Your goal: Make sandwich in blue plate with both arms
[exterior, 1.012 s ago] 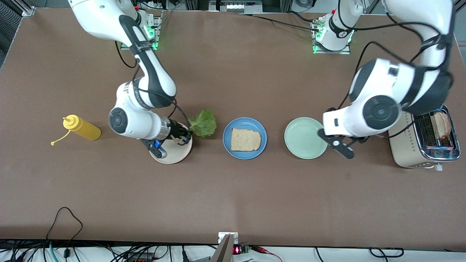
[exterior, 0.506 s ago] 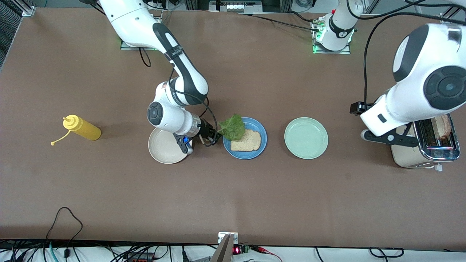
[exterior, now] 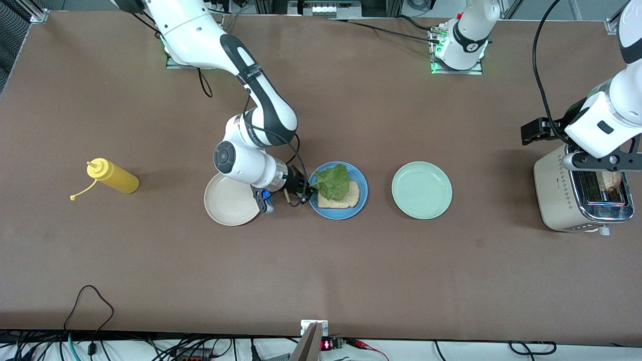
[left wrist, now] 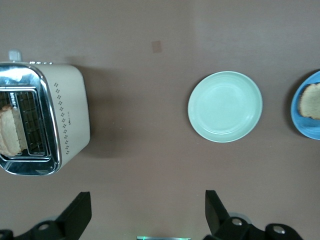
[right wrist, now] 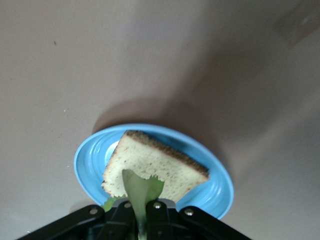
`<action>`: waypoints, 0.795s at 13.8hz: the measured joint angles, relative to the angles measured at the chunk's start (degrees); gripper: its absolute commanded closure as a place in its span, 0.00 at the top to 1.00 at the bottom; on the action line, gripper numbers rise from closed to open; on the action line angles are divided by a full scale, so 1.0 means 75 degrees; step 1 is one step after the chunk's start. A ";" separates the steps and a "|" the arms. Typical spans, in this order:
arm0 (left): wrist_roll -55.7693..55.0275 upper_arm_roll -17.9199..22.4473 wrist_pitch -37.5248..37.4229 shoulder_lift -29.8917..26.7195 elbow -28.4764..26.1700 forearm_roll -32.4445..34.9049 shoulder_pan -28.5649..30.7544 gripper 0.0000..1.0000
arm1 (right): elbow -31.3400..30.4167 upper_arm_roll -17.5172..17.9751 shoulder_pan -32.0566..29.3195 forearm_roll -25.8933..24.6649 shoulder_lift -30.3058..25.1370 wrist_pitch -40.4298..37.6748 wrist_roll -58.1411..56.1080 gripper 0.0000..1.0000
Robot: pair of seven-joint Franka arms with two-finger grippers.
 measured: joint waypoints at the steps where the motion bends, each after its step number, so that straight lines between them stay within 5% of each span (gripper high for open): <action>1: 0.0069 0.0005 0.0217 -0.0093 -0.0323 0.0001 0.0189 1.00 | 0.0115 0.0000 0.0062 0.0000 0.0113 0.0045 0.0079 0.04; 2: 0.0213 0.0009 0.0432 -0.0135 -0.0618 0.0002 0.0470 1.00 | 0.0176 -0.0001 0.0123 0.0000 0.0217 0.0154 0.0117 0.08; 4: 0.0799 0.0028 0.0790 -0.0138 -0.1088 0.0001 0.1192 1.00 | 0.0216 0.0000 0.0240 0.0001 0.0395 0.0380 0.0135 0.37; 7: 0.1513 0.0053 0.0900 -0.0092 -0.1511 0.0055 0.2067 1.00 | 0.0251 -0.0005 0.0287 0.0001 0.0515 0.0473 0.0136 0.92; 8: 0.1747 0.0056 0.0930 -0.0042 -0.1572 0.0224 0.2217 1.00 | 0.0268 -0.0015 0.0287 0.0001 0.0518 0.0473 0.0133 1.00; 11: 0.2174 0.0052 0.0976 0.0216 -0.1590 0.0662 0.2307 1.00 | 0.0353 -0.0066 0.0286 -0.0039 0.0515 0.0469 0.0107 1.00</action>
